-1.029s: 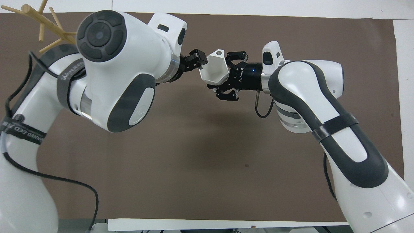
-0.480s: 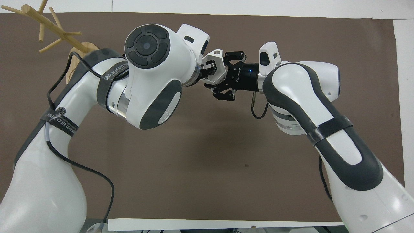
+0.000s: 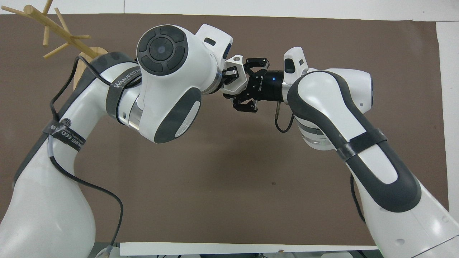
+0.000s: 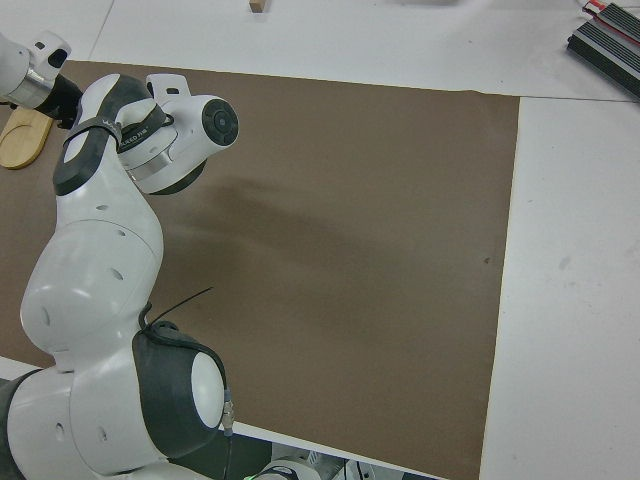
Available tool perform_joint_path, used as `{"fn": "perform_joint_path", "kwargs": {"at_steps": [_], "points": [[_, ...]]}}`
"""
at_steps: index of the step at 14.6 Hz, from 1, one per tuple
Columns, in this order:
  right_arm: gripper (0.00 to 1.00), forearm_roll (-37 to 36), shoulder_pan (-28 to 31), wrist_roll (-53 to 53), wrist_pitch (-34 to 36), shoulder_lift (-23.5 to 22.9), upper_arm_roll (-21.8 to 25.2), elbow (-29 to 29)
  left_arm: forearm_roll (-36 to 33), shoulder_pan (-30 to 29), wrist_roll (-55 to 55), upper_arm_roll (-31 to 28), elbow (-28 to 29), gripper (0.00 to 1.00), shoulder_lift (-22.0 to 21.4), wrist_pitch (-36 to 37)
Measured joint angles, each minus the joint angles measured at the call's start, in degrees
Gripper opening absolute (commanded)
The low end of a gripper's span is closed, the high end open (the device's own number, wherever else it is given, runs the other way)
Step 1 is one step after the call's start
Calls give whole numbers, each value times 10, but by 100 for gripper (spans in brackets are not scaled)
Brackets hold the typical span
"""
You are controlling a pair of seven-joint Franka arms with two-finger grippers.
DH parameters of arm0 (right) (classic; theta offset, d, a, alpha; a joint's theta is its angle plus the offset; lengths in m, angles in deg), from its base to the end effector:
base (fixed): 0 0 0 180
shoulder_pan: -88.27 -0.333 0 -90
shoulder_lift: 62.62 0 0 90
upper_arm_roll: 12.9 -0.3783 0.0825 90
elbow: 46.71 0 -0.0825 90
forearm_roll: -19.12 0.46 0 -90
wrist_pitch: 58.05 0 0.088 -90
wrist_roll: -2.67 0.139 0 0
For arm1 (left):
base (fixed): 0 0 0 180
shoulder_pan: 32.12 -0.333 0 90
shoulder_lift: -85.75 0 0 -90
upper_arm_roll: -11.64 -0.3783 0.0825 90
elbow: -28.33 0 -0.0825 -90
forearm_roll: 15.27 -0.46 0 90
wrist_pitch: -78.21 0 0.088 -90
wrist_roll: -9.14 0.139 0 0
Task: Hang cup on rack
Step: 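Open the right gripper and draw it back from the mug, then move the mug with the left gripper onto the wooden rack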
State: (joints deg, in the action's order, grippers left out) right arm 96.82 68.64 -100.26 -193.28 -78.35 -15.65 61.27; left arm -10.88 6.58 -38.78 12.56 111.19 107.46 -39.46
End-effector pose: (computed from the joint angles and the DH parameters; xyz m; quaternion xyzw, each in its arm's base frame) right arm 0.6718 0.3118 0.3933 -0.7095 -0.5015 -0.3744 0.3241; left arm 0.6133 -0.5134 0.5029 0.9890 0.0865 0.0556 0.1067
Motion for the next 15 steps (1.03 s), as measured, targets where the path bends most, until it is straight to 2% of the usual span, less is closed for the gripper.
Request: {"fn": "perform_joint_path", "kwargs": {"at_steps": [1, 2, 3, 9, 13, 15], "points": [[59, 0, 0, 0, 0, -1, 0, -1, -5, 0, 0, 1, 0, 0, 0, 0], [76, 1, 0, -2, 0, -1, 0, -2, -9, 0, 0, 2, 0, 0, 0, 0], [100, 1, 0, -2, 0, -1, 0, -3, -10, 0, -1, 2, -1, 0, 0, 0], [100, 2, 16, -2, 5, 28, 4, 3, -46, -21, -11, -15, -2, 0, 7, 0], [100, -13, 78, -52, 84, 41, 6, 25, -51, -48, -13, -21, 6, 0, 0, -7], [100, -78, 123, -63, 138, 44, 9, 32, -53, -93, -12, -23, 54, 0, -29, -74]]}}
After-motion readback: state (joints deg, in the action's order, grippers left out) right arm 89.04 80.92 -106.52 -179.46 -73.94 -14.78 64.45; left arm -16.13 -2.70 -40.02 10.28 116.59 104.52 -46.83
